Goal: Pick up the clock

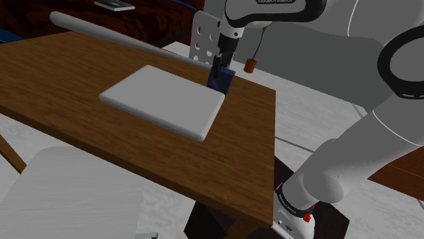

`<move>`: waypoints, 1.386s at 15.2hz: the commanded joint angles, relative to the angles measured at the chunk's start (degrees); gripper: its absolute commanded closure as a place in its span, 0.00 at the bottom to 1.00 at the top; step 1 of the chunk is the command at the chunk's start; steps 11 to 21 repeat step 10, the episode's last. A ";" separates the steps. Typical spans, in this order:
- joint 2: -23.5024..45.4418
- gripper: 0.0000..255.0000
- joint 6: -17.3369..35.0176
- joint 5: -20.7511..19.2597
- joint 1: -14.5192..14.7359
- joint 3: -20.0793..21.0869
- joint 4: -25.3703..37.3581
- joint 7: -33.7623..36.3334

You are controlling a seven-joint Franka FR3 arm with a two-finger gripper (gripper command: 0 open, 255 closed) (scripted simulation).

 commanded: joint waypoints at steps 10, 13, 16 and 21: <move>0.00 1.00 -7.09 0.03 0.01 0.01 7.06 -0.04; 0.00 1.00 -7.09 0.03 0.01 0.01 7.06 -0.04; 0.00 1.00 -7.09 0.03 0.01 0.01 7.06 -0.04; 0.00 1.00 -7.09 0.03 0.01 0.01 7.06 -0.04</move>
